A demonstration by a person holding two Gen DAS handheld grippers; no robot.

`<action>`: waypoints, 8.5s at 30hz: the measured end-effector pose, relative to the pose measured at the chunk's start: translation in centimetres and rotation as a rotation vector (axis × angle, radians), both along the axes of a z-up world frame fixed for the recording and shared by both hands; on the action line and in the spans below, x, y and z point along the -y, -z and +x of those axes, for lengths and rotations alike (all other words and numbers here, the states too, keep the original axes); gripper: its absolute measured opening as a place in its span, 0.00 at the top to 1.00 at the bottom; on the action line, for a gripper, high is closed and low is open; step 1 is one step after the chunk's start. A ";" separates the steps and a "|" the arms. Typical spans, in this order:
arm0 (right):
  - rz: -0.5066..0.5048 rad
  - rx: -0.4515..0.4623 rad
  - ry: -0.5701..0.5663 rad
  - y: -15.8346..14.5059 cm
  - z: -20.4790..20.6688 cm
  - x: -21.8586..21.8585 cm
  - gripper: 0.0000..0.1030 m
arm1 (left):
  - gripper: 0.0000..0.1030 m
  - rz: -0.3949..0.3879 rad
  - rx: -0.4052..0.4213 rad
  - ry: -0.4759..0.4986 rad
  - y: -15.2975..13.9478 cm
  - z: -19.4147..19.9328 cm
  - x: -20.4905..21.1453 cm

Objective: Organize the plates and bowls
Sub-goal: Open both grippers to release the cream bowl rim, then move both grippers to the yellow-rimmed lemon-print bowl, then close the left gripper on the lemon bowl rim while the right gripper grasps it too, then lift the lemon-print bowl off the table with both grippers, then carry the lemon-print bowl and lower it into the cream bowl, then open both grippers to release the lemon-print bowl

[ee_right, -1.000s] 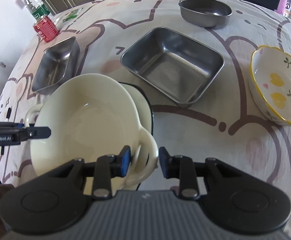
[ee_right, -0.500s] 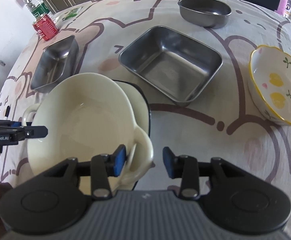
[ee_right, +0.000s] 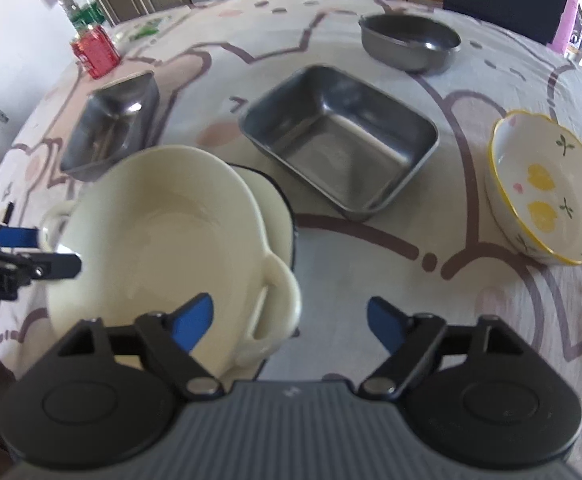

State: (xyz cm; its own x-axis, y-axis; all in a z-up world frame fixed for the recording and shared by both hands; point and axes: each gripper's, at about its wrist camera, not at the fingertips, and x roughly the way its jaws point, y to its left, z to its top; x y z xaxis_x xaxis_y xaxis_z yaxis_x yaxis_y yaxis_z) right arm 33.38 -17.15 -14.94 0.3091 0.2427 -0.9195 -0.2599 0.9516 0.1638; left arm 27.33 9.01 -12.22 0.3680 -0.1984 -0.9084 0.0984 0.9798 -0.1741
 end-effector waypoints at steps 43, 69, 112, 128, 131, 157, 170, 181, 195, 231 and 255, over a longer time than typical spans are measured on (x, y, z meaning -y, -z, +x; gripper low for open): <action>0.187 0.226 0.773 -1.0 3.2 24.4 0.35 | 0.52 -0.204 0.257 0.331 -2.8 10.6 26.4; 0.090 0.101 0.610 5.1 8.0 25.0 0.89 | 0.90 -0.078 0.157 0.401 4.8 15.9 30.9; 0.201 0.373 0.437 -8.9 -1.5 15.9 0.88 | 0.91 -0.098 0.441 0.227 -9.6 3.1 18.7; 0.243 0.392 0.228 -11.1 -1.5 4.5 0.89 | 0.92 -0.047 0.471 0.031 -12.0 -1.7 7.6; 0.246 0.379 0.195 -10.9 -1.5 3.1 0.88 | 0.92 -0.036 0.460 0.009 -12.0 -2.1 6.0; 0.043 0.136 0.014 -6.5 -0.3 -3.4 0.88 | 0.89 -0.025 0.143 -0.010 -4.0 -1.6 2.0; -0.027 0.098 -0.015 -5.3 0.0 -4.0 0.88 | 0.88 0.053 0.083 0.068 -2.0 -1.4 3.8; -0.056 0.072 -0.036 -4.7 0.1 -4.0 0.89 | 0.87 0.096 0.045 0.107 -0.8 -1.2 4.8; -0.088 0.056 -0.048 -4.2 0.4 -4.2 0.89 | 0.86 0.112 0.043 0.138 -0.5 -1.1 5.0; -0.011 0.027 0.004 -3.6 1.1 -2.0 0.70 | 0.86 0.093 0.055 0.204 -0.7 -1.2 4.9; 0.013 -0.050 -0.081 -1.7 1.4 -2.9 0.84 | 0.86 0.107 0.048 0.170 -1.0 -0.7 3.9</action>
